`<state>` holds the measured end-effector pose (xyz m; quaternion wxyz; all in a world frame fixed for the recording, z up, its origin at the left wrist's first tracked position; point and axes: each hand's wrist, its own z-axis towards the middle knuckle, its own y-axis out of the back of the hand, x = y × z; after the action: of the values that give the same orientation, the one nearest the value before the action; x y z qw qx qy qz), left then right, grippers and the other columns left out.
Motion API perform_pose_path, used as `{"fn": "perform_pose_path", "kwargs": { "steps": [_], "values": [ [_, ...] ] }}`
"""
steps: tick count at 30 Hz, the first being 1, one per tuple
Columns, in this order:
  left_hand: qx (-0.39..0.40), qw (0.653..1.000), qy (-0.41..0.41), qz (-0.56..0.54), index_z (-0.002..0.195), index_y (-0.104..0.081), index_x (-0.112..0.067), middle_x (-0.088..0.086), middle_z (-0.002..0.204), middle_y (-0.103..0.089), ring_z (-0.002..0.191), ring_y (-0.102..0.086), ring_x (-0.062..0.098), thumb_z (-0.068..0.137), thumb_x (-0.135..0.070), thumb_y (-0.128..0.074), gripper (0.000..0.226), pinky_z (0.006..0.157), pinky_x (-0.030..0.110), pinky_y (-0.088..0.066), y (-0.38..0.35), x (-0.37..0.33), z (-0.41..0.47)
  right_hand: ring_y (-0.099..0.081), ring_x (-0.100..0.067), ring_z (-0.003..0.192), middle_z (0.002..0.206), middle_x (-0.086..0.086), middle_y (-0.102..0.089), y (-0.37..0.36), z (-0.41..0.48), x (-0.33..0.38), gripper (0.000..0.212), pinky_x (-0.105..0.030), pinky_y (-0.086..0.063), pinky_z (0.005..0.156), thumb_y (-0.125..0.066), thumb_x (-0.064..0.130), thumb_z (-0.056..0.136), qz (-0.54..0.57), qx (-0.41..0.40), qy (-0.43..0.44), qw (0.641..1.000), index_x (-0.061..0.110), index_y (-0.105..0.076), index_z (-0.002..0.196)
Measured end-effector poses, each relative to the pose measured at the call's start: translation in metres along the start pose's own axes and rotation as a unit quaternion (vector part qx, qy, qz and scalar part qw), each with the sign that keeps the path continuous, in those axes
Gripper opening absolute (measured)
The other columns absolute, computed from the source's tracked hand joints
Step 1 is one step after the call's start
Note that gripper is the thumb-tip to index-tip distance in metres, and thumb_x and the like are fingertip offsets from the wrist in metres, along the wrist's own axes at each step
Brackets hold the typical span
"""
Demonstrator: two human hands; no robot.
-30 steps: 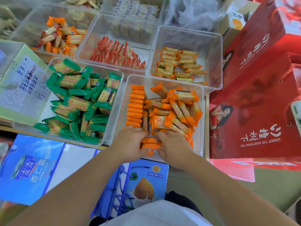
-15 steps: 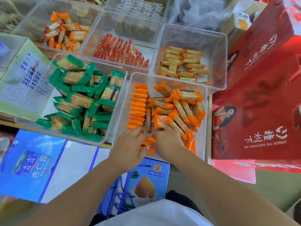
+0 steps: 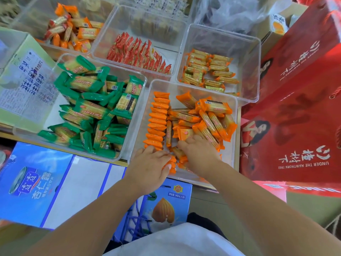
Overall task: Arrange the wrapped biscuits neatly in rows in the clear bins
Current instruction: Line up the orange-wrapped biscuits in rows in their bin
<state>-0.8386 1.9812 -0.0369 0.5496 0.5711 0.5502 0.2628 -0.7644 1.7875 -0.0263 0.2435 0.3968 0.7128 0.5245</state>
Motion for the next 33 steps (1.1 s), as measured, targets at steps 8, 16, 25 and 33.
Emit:
{"fn": "perform_pose_path", "kwargs": {
  "steps": [8, 16, 25, 33],
  "values": [
    [0.001, 1.000, 0.000, -0.012, 0.144, -0.050, -0.030, -0.013, 0.144, -0.055, 0.116, -0.044, 0.018, 0.104, -0.043, -0.031, 0.046, 0.094, 0.039, -0.036, -0.002, 0.002, -0.001, -0.056, -0.026, 0.093, 0.091, 0.001, -0.067, -0.008, 0.003, 0.009, 0.007, -0.037, -0.041, 0.079, -0.060, 0.020, 0.089, -0.080, 0.030, -0.025, 0.996, 0.024, -0.064, 0.094],
    [0.004, 1.000, 0.001, 0.000, 0.140, -0.057, -0.029, -0.010, 0.148, -0.053, 0.119, -0.046, 0.019, 0.102, -0.045, -0.028, 0.051, 0.094, 0.039, -0.038, -0.001, 0.001, -0.001, -0.051, -0.026, 0.065, 0.070, 0.001, -0.046, -0.006, 0.021, 0.017, 0.009, -0.031, -0.033, 0.047, -0.049, 0.025, 0.104, 0.035, 0.038, -0.045, 0.998, 0.021, -0.047, 0.111],
    [-0.026, 0.999, 0.019, -0.022, 0.144, -0.048, -0.018, 0.001, 0.151, -0.043, 0.119, -0.051, 0.024, 0.097, -0.043, -0.042, 0.054, 0.094, 0.042, -0.045, 0.001, -0.001, -0.002, -0.061, -0.032, 0.088, 0.101, -0.013, -0.068, 0.008, 0.023, 0.019, 0.033, -0.039, -0.046, 0.069, -0.041, 0.009, 0.103, 0.193, 0.090, 0.039, 0.976, 0.012, -0.060, 0.130],
    [0.012, 1.000, 0.016, 0.014, 0.151, -0.041, -0.025, -0.007, 0.148, -0.049, 0.122, -0.047, 0.021, 0.095, -0.047, -0.022, 0.063, 0.094, 0.041, -0.042, 0.001, -0.001, 0.002, -0.051, -0.026, 0.122, 0.126, -0.005, -0.059, -0.001, 0.015, 0.002, 0.038, -0.038, -0.048, 0.096, -0.056, 0.026, 0.097, 0.107, -0.013, -0.021, 0.994, 0.017, -0.059, 0.133]
  ]
}}
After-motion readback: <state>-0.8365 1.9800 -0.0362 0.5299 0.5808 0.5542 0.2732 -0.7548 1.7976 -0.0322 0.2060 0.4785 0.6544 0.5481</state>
